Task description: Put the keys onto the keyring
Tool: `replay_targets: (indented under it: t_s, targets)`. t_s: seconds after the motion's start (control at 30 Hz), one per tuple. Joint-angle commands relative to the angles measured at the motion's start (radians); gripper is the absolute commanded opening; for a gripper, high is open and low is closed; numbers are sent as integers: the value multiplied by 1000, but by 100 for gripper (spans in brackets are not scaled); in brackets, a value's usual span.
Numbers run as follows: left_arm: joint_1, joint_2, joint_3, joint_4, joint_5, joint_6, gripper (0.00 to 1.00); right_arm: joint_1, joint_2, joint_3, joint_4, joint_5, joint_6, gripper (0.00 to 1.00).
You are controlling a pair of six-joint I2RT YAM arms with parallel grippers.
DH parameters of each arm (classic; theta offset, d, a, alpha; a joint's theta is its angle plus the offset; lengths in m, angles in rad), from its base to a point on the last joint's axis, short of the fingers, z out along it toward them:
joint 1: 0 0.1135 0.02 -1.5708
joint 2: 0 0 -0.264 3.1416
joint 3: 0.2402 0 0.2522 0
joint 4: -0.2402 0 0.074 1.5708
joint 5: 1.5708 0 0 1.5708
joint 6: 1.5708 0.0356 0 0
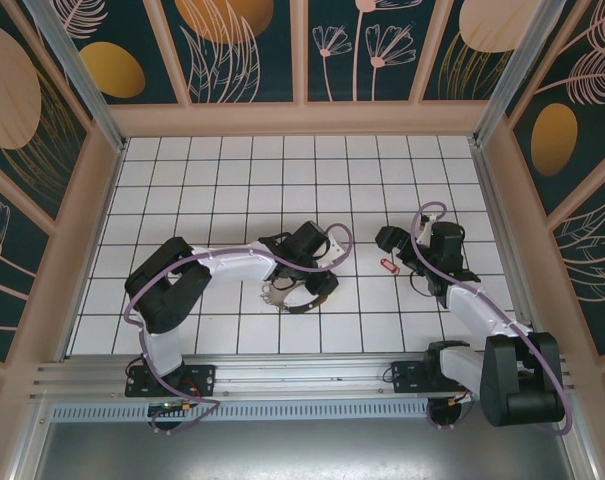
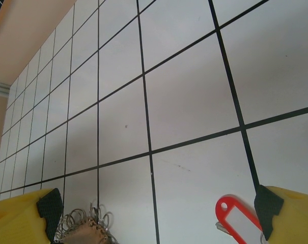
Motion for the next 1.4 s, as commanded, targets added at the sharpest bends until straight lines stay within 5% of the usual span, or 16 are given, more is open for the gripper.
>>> replay_targets:
  t_s: [0.0, 0.23, 0.57, 0.7, 1.1, 1.37]
  targets:
    - [-7, 26, -13, 19, 8, 9, 38, -6, 4, -15, 34, -1, -1, 99]
    - [-8, 35, -15, 27, 2, 11, 36, -6, 3, -19, 36, -1, -3, 99]
    - [-7, 48, -17, 33, -3, 15, 16, -7, 4, -20, 38, -9, -1, 98]
    - [-8, 40, -20, 41, -23, 21, 0, -6, -2, -15, 36, -24, -1, 98]
    - [-6, -185, -50, 78, -74, 105, 0, 8, -59, -25, 168, -251, -26, 81]
    - [2, -231, 96, 8, -70, 209, 0, 32, -54, 15, 335, -399, -22, 64]
